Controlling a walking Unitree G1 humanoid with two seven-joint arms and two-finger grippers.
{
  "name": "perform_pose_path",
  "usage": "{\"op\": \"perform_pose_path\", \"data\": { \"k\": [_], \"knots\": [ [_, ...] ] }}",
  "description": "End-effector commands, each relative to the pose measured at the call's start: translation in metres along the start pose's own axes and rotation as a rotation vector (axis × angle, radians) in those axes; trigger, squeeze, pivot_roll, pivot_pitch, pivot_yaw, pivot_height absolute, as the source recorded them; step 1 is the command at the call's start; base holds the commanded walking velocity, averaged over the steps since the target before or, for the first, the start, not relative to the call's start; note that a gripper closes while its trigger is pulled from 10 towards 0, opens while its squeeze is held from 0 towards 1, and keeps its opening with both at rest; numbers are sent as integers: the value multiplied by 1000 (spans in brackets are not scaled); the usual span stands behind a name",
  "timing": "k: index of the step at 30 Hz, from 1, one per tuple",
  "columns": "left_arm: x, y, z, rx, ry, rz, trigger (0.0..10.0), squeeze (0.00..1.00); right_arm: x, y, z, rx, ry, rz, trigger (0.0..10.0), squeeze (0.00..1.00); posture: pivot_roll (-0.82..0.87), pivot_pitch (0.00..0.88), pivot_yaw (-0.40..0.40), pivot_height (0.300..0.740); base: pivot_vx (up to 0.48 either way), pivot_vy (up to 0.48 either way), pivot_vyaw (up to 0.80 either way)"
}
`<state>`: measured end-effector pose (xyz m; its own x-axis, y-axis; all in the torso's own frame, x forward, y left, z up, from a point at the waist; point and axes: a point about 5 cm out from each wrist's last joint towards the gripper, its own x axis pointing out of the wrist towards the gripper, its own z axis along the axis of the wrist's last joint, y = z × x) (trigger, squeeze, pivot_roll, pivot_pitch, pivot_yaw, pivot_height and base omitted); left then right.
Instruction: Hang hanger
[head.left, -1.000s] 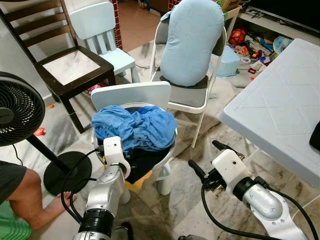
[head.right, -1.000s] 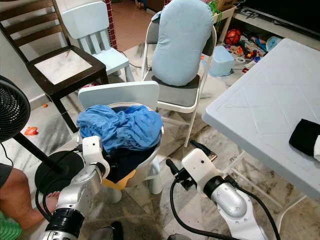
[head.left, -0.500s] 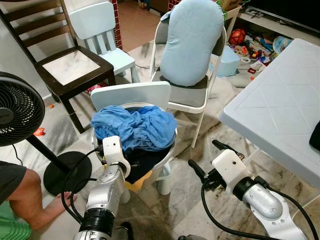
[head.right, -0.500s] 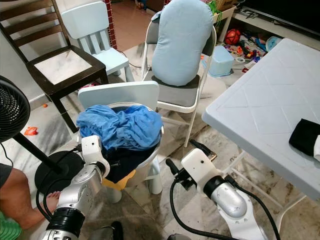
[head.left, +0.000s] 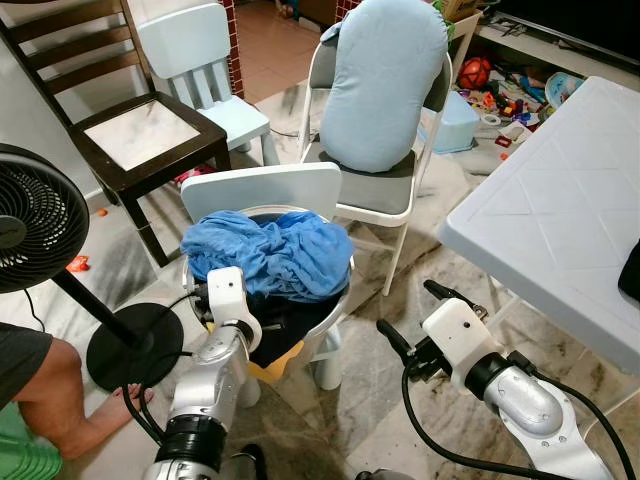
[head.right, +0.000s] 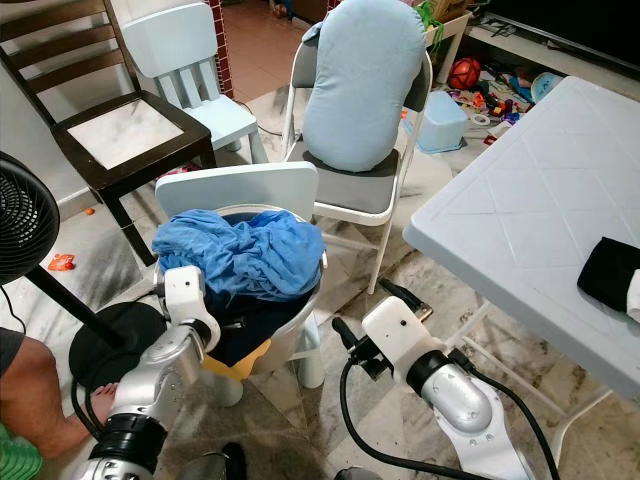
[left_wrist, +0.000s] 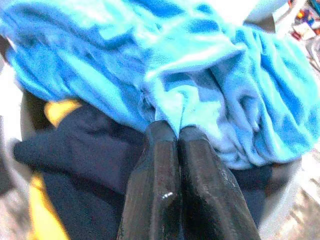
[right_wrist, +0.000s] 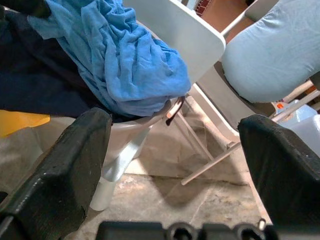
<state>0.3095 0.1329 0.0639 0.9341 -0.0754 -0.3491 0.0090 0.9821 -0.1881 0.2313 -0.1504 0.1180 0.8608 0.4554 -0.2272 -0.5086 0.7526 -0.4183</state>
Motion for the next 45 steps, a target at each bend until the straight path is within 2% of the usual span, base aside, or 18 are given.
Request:
{"op": "perform_pose_path", "data": {
  "k": [1,4,5,9,12,15,17,22,26,27,32,34,35,36,38,40,44,45],
  "knots": [
    [-4,2,4,34,-18,4,0,0,1,2,-1,-4,0,10,10000,0,-136,128,-17,740,0,0,0],
    [-16,15,24,126,-116,43,0,0,4,5,-1,4,-7,14,10000,0,-113,125,-11,740,0,0,0],
    [-30,23,41,261,-191,46,0,0,7,7,-1,11,-12,15,10000,0,-99,123,-8,740,0,0,0],
    [-47,24,53,359,-183,-94,0,0,10,7,-1,15,-18,13,10000,0,-79,123,-4,740,0,0,0],
    [-60,25,52,501,-42,-346,0,0,12,6,-2,19,-19,10,10000,0,-59,123,-8,740,0,0,0],
    [-71,28,51,651,82,-516,0,0,14,6,-3,20,-20,9,10000,0,-51,121,-8,740,0,0,0],
    [-80,27,44,764,238,-688,0,0,18,7,-2,20,-28,14,10000,0,-48,114,-9,740,0,0,0],
    [-79,23,28,830,332,-764,0,0,19,8,-1,17,-37,16,10000,0,-67,112,-4,740,0,0,0],
    [-79,7,34,756,288,-813,0,0,15,6,-5,16,-25,6,10000,0,-74,116,-1,740,0,0,0],
    [-87,-5,43,712,263,-909,0,0,13,5,-7,18,-17,0,10000,0,-70,116,-1,740,0,0,0],
    [-96,-14,52,689,247,-1000,0,0,12,6,-9,21,-13,-1,10000,0,-64,117,-2,740,0,0,0],
    [-103,-30,71,656,144,-1085,0,0,18,9,-7,22,-22,10,10000,0,-55,117,-4,740,0,0,0],
    [-103,-30,71,656,144,-1085,0,0,18,9,-7,22,-22,10,10000,0,-55,117,-4,740,0,0,0],
    [-103,-38,82,632,73,-1092,0,0,20,10,-6,22,-26,14,10000,0,-51,118,-5,740,0,0,0],
    [-99,-48,99,596,-67,-1049,0,0,22,11,-5,21,-29,17,10000,0,-47,120,-6,740,0,0,0],
    [-82,-40,110,555,-171,-858,0,0,21,11,-5,22,-28,16,10000,0,-46,122,-9,740,0,0,0],
    [-68,-21,105,570,-190,-673,0,0,19,12,-7,24,-25,18,10000,0,-44,123,-9,740,0,0,0],
    [-58,-4,97,525,-171,-538,0,0,19,12,-6,24,-25,20,10000,0,-48,126,-8,740,0,0,0]
  ]
}}
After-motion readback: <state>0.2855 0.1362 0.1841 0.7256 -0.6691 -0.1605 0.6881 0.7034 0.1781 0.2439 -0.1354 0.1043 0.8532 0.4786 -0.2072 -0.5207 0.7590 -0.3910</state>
